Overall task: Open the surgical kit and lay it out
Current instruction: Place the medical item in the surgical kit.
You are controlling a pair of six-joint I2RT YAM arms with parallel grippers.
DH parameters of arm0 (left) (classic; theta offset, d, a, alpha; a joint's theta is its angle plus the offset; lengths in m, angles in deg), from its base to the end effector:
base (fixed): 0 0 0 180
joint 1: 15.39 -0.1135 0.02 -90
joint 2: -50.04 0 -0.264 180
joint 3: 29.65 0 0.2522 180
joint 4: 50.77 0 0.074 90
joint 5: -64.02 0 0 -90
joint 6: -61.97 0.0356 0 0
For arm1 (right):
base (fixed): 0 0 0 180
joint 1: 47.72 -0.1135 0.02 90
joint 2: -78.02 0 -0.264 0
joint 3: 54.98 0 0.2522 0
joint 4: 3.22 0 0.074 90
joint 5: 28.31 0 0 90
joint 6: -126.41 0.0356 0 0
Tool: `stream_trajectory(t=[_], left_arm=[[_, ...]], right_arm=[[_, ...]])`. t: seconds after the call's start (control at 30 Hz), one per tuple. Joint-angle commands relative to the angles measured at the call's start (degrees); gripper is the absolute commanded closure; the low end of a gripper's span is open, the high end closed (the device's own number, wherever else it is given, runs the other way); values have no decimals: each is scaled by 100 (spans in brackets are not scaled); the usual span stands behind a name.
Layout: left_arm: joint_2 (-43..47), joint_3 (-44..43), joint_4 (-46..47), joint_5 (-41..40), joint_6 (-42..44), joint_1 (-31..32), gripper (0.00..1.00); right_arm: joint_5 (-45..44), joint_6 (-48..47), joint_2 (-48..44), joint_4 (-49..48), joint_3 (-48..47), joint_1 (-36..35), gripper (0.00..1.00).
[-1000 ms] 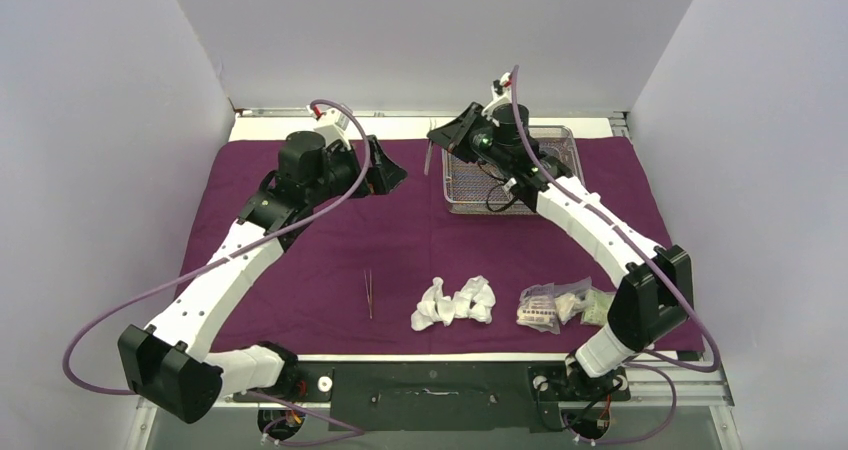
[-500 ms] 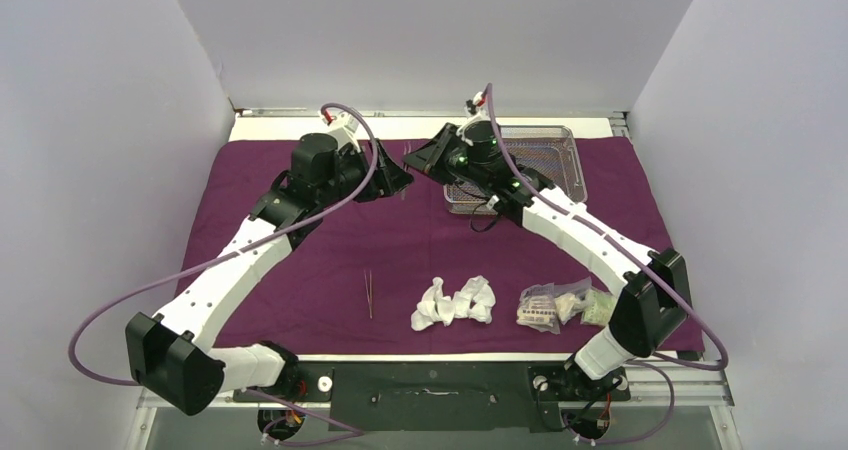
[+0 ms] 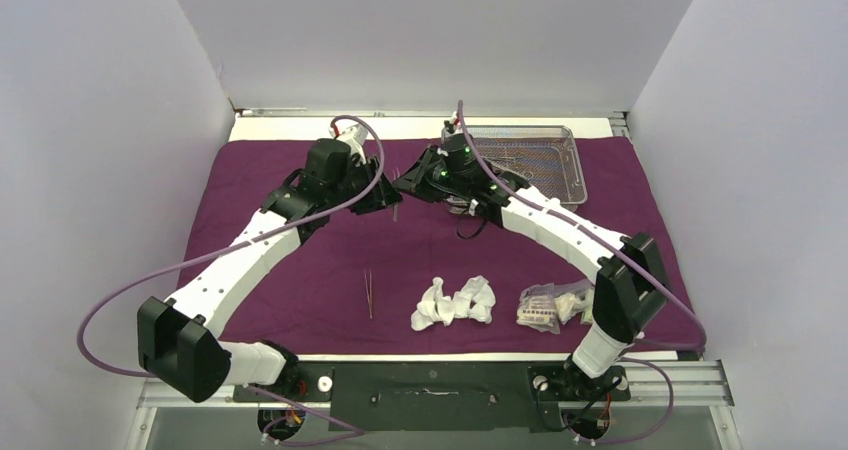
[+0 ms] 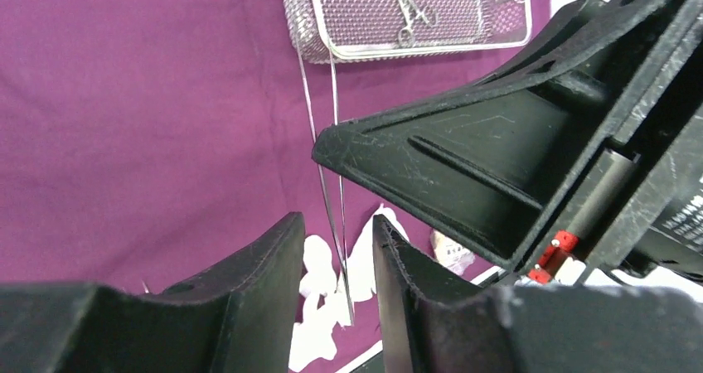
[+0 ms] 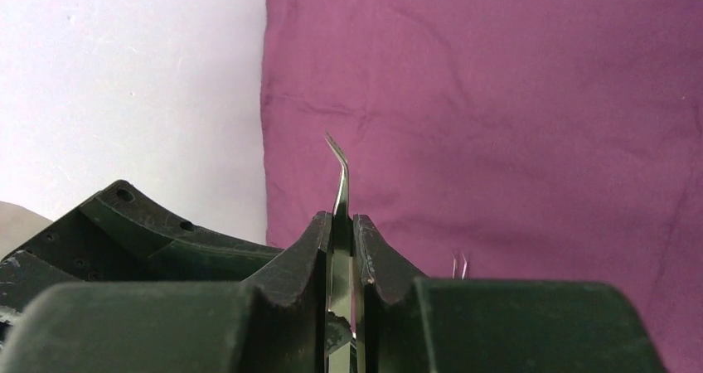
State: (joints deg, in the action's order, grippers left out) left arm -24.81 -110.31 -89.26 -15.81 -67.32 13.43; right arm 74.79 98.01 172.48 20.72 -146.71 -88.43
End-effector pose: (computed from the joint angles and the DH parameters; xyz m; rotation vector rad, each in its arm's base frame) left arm 0.2543 -0.1471 0.3350 -0.0968 2.2621 -0.8589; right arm 0.2900 0.2602 0.3159 0.2568 2.2919 1.2707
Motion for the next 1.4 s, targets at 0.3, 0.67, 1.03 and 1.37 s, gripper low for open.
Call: stream_trajectory(t=[0.3, 0.67, 1.03, 1.37], left_arm=[[-63, 103, -125, 143, 103, -8, 100], [183, 335, -1067, -443, 284, -8, 100], [190, 952, -3103, -1431, 38, -8, 100], [192, 1806, -2670, -1607, -88, 131, 100]], right_arm=[[425, -45, 254, -74, -368, -122, 95], [373, -196, 125, 183, -395, 44, 37], [-87, -378, -852, 859, 506, 722, 36], [-131, -322, -1291, 1010, 951, 994, 37]])
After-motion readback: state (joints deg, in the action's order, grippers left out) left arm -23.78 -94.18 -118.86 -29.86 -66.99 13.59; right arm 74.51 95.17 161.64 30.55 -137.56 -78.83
